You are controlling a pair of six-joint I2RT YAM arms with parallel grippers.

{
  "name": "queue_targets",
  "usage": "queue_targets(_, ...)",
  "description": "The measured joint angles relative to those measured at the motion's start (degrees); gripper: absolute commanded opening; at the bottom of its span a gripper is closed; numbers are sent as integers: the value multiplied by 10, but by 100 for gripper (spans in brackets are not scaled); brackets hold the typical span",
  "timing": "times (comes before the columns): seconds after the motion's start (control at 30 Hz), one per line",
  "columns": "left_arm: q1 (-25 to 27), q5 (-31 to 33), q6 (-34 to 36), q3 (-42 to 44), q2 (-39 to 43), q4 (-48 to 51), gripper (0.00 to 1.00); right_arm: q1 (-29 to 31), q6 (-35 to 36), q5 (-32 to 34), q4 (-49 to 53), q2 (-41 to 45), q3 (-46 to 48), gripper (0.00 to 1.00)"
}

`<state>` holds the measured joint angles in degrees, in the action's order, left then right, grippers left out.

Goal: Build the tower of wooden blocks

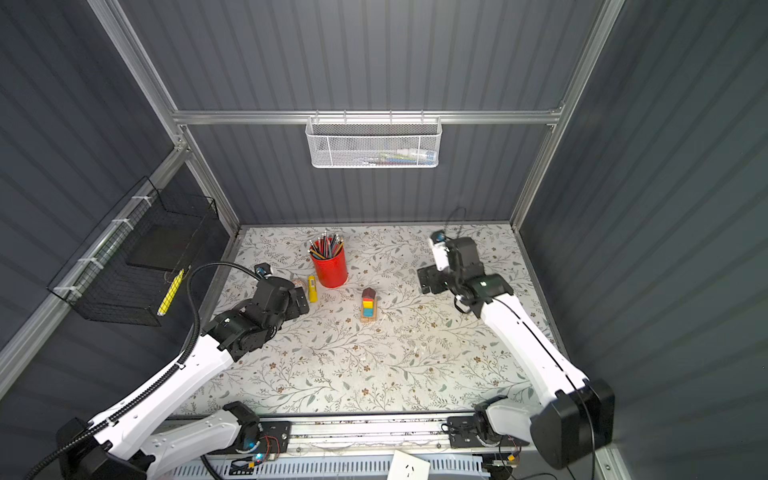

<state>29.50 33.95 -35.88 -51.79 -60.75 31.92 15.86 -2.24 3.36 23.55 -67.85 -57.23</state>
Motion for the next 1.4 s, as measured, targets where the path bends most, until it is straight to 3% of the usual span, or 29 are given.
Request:
queue_targets(0.2,-158,38,85,90,-90,-178,100,-139,-97,108,-147,16,184,99)
queue_targets(0.33,-183,57,172,180,-155,-344,100,-174,-104,139,-284,-24,273,99)
queue_targets(0.47,-199,30,247,283,-210,-568,100,-183,-82,113,-436,-64,339,99)
queue_targets(0.7,-216,-60,325,316,-366,-864,100,-193,-35,21,-705,-148,383,99)
queue_targets(0.97,-228,-81,333,264,-375,-862,100,-193,-23,0,-763,-155,388,99)
queue_targets(1.4,-229,-85,333,263,-375,-861,100,-193,-22,-5,-784,-155,388,99)
